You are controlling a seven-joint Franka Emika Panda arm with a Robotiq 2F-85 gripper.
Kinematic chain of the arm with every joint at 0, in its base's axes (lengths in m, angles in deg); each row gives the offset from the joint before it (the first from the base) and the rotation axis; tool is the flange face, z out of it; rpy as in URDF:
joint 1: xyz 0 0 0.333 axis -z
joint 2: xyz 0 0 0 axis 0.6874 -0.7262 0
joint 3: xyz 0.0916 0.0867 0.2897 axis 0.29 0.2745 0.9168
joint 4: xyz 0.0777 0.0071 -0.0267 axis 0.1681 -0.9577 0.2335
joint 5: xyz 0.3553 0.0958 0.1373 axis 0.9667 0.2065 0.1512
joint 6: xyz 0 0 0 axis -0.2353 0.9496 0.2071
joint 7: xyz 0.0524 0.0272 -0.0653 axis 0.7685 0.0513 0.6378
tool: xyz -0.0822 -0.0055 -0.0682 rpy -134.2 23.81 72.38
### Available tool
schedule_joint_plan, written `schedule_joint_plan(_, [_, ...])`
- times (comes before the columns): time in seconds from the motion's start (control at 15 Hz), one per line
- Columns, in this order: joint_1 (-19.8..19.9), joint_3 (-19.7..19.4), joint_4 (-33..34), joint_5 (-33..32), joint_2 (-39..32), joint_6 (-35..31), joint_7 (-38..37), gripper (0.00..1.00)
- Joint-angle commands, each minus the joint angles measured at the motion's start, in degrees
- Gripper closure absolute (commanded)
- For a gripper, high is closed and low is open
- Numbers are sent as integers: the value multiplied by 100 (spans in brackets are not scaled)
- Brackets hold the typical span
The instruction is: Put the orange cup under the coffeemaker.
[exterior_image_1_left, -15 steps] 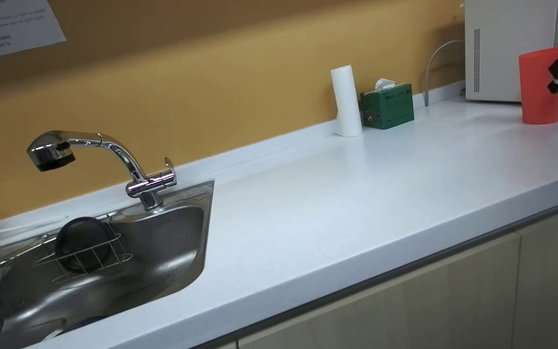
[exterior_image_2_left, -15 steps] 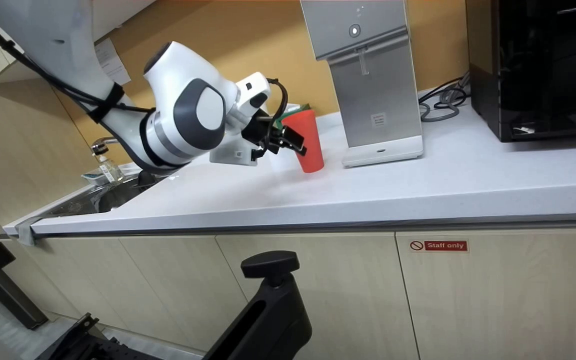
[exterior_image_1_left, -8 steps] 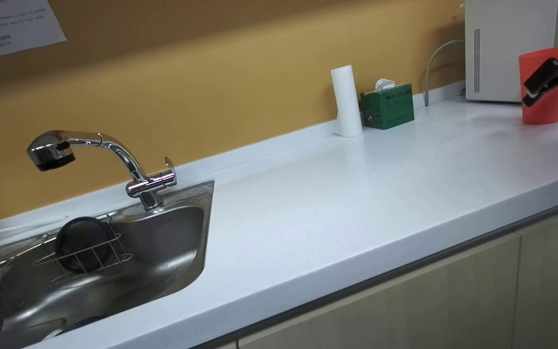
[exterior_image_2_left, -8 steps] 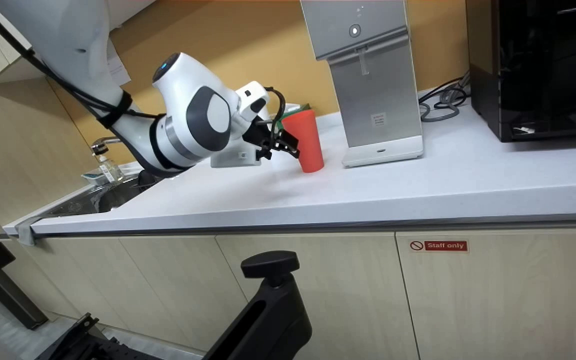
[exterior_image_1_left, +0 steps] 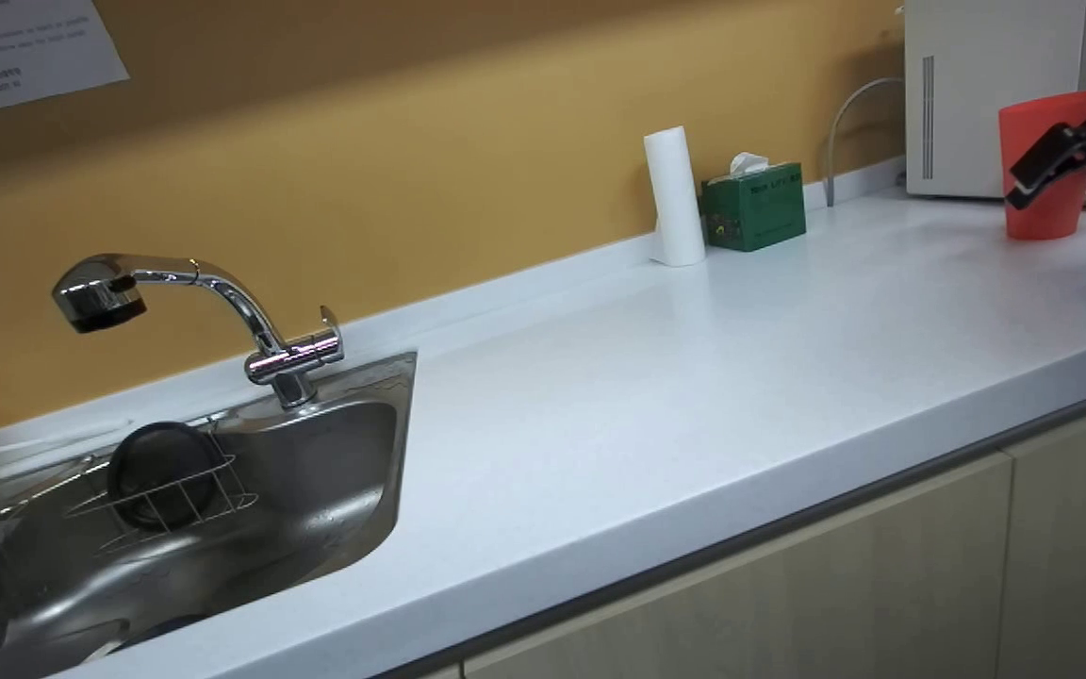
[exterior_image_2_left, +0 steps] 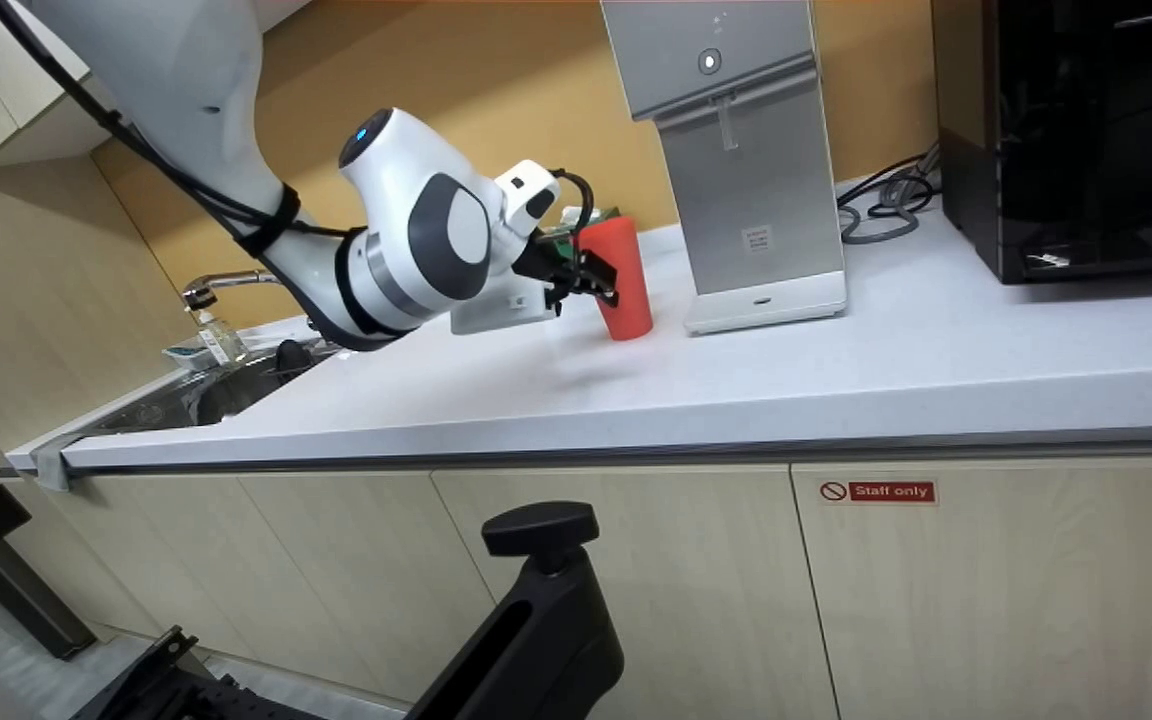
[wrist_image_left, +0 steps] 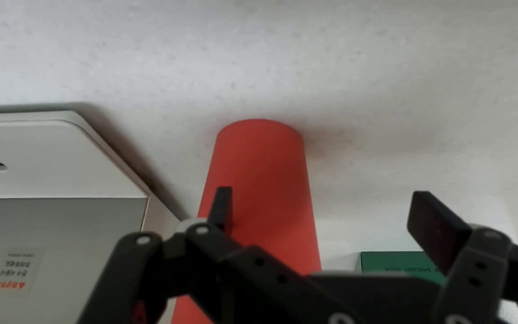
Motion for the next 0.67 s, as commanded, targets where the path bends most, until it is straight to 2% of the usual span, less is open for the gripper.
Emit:
schedule_joint_plan(0.0, [-95, -127, 254, 84, -111, 0, 216, 0])
schedule_joint_plan(0.27, [-169, -266, 440, 334, -108, 0, 427, 0])
schedule_joint_plan(0.6, [-110, -152, 705, 525, -268, 0, 509, 0])
